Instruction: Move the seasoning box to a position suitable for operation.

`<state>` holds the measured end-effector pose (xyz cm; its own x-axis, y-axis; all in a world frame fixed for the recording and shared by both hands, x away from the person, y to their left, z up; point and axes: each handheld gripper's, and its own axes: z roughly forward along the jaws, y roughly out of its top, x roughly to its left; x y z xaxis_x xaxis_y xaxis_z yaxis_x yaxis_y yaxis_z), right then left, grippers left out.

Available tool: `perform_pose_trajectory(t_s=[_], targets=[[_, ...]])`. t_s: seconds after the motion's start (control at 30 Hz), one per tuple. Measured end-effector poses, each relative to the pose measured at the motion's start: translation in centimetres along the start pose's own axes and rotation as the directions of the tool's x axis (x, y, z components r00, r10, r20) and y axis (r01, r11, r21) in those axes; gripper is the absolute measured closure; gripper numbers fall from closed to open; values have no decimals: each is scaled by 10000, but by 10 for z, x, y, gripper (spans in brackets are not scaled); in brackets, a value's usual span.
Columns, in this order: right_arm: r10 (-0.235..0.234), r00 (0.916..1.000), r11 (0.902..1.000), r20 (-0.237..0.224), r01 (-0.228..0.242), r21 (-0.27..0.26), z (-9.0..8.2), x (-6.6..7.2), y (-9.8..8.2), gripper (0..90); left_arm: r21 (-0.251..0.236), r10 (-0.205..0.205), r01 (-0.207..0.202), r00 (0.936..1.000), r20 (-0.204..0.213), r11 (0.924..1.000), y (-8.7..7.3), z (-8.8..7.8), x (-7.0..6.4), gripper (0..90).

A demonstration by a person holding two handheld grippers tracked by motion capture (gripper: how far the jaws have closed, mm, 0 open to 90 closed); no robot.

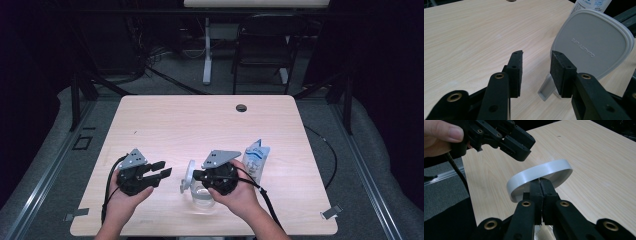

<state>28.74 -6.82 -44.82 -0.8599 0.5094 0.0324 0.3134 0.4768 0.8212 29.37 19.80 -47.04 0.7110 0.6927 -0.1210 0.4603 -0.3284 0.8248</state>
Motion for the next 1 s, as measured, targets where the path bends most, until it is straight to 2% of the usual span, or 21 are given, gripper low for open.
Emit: perform_pose_trajectory(t_s=[0.17,0.4,0.6,0.7,0.8,0.87,1.0], targets=[[-27,10000,10000,-14,27,-40,2,1,2,883,-28,-54,54,10000,-37,10000,-1,0,1,627],[-28,9997,10000,246,29,-38,-2,0,-3,820,-11,-94,94,9999,-60,10000,-1,0,2,625],[6,9989,10000,464,-7,25,-11,-3,-12,734,-17,-134,134,9999,-104,9999,-2,0,3,619],[136,9994,9999,323,-139,89,-14,-5,-16,695,-6,-124,124,9999,-117,9999,-2,0,3,618],[264,9979,9992,585,-281,275,-16,-6,-22,625,2,-110,110,9998,-153,9999,-2,0,3,616],[247,9964,9989,812,-279,375,-18,-7,-27,615,-40,-115,114,9998,-168,9999,-3,1,3,614],[459,9954,9978,838,-497,436,-22,-10,-35,599,-3,-135,135,9997,-180,9999,-3,1,4,612]])
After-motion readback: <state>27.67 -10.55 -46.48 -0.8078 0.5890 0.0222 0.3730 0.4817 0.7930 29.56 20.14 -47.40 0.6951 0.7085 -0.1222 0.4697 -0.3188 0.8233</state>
